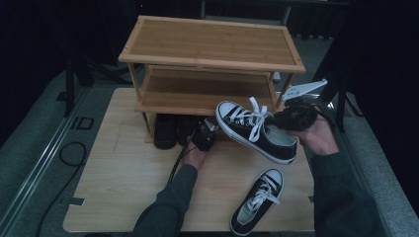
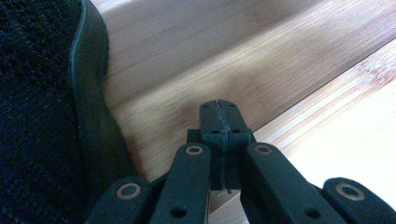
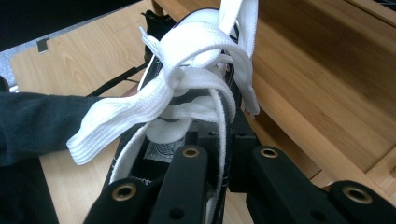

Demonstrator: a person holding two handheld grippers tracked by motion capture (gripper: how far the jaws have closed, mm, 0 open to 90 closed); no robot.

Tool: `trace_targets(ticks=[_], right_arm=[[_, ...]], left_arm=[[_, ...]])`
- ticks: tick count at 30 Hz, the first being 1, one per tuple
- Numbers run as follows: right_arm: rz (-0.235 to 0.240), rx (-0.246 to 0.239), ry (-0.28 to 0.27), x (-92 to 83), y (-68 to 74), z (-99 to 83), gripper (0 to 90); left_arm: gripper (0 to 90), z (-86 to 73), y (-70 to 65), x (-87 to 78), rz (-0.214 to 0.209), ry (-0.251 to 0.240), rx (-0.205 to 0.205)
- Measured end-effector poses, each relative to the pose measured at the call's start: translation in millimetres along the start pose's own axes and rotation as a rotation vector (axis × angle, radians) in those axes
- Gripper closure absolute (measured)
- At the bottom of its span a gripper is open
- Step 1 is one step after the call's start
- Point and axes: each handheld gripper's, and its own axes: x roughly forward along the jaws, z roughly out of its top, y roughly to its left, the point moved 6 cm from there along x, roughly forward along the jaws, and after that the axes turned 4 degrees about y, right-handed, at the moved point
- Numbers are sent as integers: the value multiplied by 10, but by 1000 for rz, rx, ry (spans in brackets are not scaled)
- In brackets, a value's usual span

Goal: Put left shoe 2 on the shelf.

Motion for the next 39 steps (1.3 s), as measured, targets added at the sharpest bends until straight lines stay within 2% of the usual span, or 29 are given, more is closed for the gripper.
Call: trace_targets(ticks=[10, 19, 29, 39], right_arm=[[-13, 18, -18, 114, -59, 85, 878], [-16, 59, -44, 269, -121, 196, 877], [-51, 106, -73, 378, -200, 285, 877], [-98, 116, -93, 525, -204, 399, 877]], left_arm=[[900, 1, 0, 1, -1, 3, -1], [900, 2, -1, 2, 0, 3, -1], [900, 2, -3, 2, 2, 2, 2], [900, 1, 0, 3, -2, 0, 2]])
